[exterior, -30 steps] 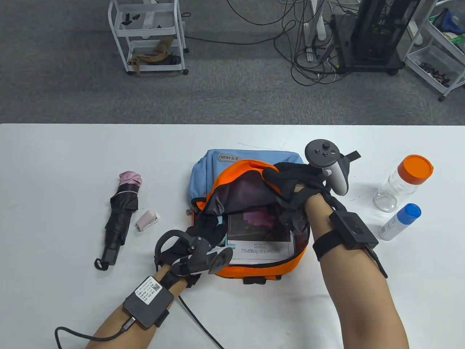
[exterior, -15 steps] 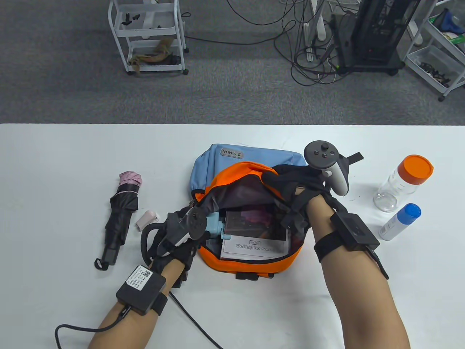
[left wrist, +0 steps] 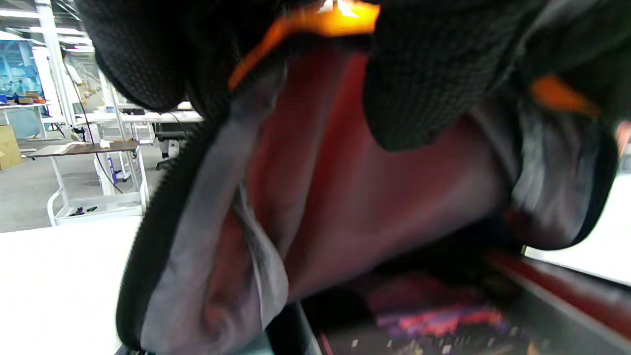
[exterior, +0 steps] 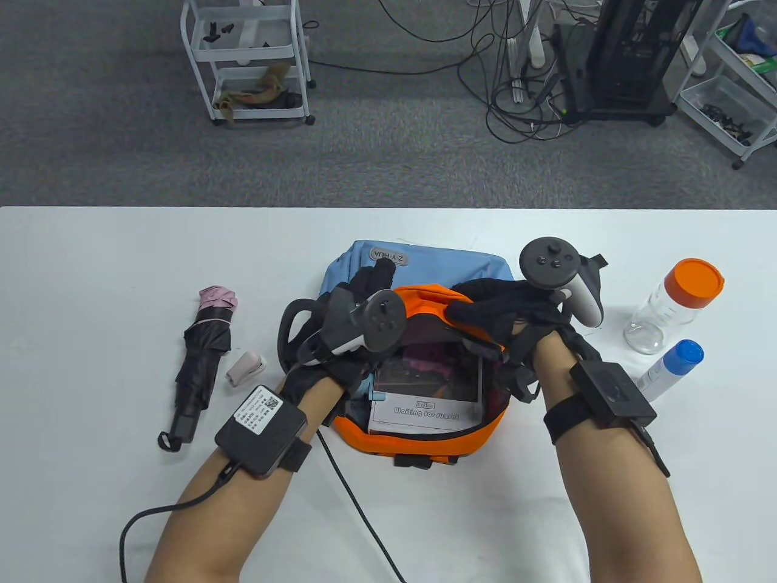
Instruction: Pack school bag
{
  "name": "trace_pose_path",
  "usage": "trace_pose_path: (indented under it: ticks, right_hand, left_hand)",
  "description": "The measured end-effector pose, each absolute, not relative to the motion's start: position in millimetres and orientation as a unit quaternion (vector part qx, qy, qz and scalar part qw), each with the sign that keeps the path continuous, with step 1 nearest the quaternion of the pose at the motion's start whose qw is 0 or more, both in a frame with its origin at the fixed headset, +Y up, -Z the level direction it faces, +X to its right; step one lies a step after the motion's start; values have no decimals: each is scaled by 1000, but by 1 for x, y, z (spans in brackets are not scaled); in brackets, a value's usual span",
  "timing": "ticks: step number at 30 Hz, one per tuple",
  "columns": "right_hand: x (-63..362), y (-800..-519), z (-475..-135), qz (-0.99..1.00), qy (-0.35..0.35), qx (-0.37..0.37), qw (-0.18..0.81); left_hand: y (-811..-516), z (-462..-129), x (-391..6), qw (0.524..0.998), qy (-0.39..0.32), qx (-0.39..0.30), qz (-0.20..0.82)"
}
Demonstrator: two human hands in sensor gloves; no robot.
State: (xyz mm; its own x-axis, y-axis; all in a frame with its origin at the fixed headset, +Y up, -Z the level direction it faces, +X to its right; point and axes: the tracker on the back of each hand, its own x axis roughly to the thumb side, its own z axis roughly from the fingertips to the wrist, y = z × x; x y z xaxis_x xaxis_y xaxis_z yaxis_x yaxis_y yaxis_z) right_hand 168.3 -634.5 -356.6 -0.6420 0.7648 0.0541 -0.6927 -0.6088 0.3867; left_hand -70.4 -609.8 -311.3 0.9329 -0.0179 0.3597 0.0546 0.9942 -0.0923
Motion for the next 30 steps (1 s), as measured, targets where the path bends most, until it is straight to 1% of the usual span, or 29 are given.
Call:
trace_pose_path:
  ticks: [1,3,5,8,9,10,12,13,16,18,20,23,24,25,26,27,28,30]
  right_hand:
    - [171,-634,-354,891,166,106,408]
    - [183,-636,-349,894,155,104,408]
    - [199,-640,-346,896,146,91,408]
    - [222,-654,-343,894,151,52,419]
    - [232,-663,-341,900,150,15,409]
    - [239,-672,-340,912,150,-21,381]
    - [247,-689,-338,932,169,-48,316]
    - [249,-701,-336,940,190,-53,279]
    - [249,-725,-334,947,211,-62,236]
    - [245,-743,-334,940,229,-63,244]
    - [240,-754,-334,934,236,-67,261]
    - [234,-764,-335,939,215,-69,260]
    - [234,-765,-335,943,195,-77,258]
    - [235,-766,-334,947,159,-91,262]
    - [238,-767,-334,946,100,-107,288]
    - [239,-768,-335,939,90,-113,311]
    - [239,-769,-335,933,108,-114,325]
    - [241,-766,-334,939,126,-100,304]
  left_hand:
    - [-614,-313,-67,982,-180,-42,-32]
    - [-621,-315,-64,984,-174,-1,-50]
    - [-618,-311,-63,982,-183,20,-36]
    - [-609,-304,-62,980,-194,12,-47]
    - [-606,-300,-61,978,-202,-4,-59]
    - [-604,-295,-61,975,-210,-11,-66]
    - [-602,-283,-60,971,-224,-13,-83]
    - [-602,-275,-60,968,-232,-8,-96]
    - [-609,-256,-62,959,-250,1,-133]
    - [-617,-243,-66,959,-249,18,-132]
    - [-625,-233,-70,961,-251,35,-109]
    - [-642,-221,-71,957,-269,28,-104]
    - [-651,-216,-71,956,-270,26,-114]
    - [-658,-214,-70,954,-272,28,-121]
    - [-666,-213,-69,950,-280,22,-133]
    - [-671,-212,-69,948,-287,13,-135]
    - [-679,-213,-69,947,-293,-3,-132]
    - [-690,-213,-68,945,-300,-17,-128]
